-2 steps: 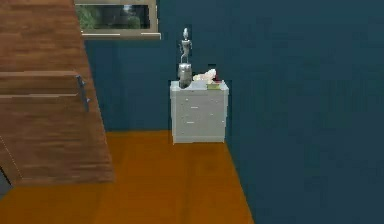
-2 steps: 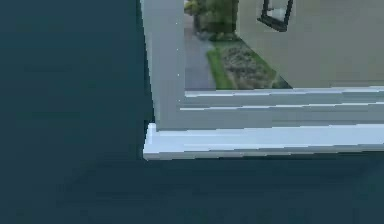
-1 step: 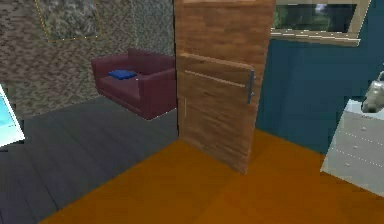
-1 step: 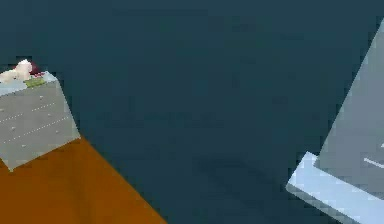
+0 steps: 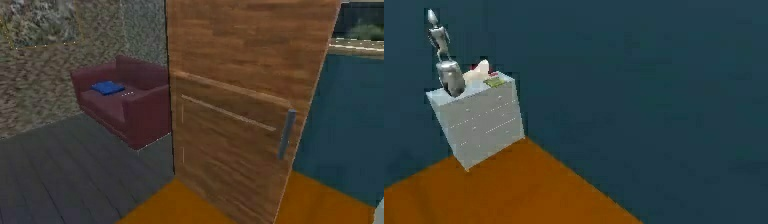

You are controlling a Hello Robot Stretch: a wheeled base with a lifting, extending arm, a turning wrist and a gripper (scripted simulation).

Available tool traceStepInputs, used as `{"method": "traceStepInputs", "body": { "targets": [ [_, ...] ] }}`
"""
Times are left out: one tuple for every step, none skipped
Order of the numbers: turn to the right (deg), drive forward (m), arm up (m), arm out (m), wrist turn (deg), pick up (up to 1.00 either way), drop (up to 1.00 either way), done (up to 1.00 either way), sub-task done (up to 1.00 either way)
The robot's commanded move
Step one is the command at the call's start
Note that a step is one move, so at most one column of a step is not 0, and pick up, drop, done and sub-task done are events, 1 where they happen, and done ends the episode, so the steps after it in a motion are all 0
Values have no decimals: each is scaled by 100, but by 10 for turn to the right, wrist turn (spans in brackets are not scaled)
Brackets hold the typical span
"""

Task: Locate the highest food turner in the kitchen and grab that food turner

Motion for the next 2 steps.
{"method": "traceStepInputs", "body": {
  "targets": [
    [-330,0,0,0,0,0,0,0,0],
    [0,5,0,0,0,0,0,0,0]
  ]
}}
